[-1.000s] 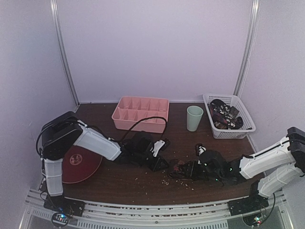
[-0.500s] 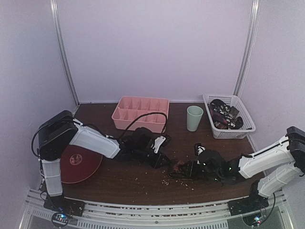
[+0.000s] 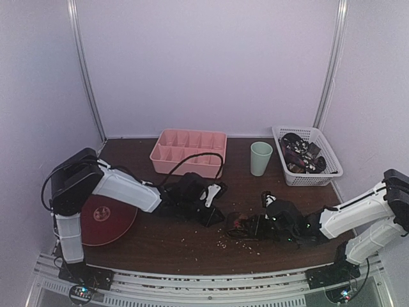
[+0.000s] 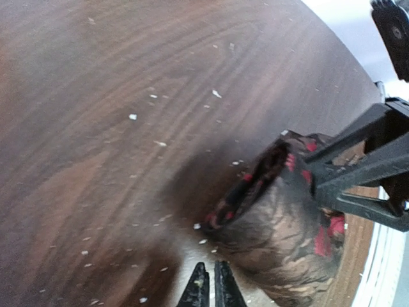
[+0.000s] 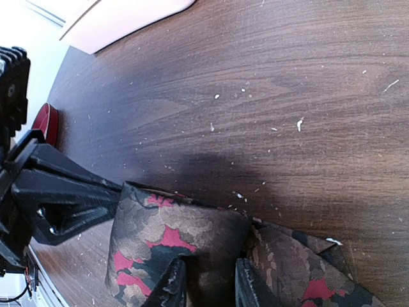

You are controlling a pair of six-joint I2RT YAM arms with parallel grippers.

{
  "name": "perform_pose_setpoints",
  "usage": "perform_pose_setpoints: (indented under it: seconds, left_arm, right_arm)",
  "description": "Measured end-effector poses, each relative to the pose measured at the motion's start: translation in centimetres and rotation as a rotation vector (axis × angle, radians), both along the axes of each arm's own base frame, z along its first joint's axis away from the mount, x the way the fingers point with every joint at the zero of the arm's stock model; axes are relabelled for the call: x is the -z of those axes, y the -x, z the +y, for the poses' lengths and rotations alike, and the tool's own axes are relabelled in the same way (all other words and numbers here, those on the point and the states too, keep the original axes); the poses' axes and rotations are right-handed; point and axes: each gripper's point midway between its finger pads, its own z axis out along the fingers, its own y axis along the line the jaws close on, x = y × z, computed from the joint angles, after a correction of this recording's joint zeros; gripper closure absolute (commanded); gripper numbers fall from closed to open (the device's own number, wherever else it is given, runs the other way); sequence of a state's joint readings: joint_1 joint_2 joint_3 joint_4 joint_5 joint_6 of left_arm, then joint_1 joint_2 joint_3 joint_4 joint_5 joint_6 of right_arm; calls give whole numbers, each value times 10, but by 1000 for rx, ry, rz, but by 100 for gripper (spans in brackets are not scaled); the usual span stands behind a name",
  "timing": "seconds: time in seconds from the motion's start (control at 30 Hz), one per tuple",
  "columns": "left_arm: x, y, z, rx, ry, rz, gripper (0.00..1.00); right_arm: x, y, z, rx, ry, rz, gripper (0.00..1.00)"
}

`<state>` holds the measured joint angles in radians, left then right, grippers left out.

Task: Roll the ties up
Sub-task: Roll the tie at the center of the board.

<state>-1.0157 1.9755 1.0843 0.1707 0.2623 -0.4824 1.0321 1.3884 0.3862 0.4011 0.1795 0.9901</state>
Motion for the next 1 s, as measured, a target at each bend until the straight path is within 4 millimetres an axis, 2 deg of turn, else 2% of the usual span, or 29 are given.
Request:
perform_pose_setpoints:
  seconds: [0.27,0.73,1.0]
  left_arm:
    - [12,16,-9,70,29,71,97]
    - [7,18,-11,73,51,93,99]
    - [-7,17,-13,74,74,77,100]
  right_arm:
    - [0,-1,0,3,-4,-2,71]
    - [4,-3,1,-23,29,-18,72]
    - [4,-3,-1,-33,48,-24,73]
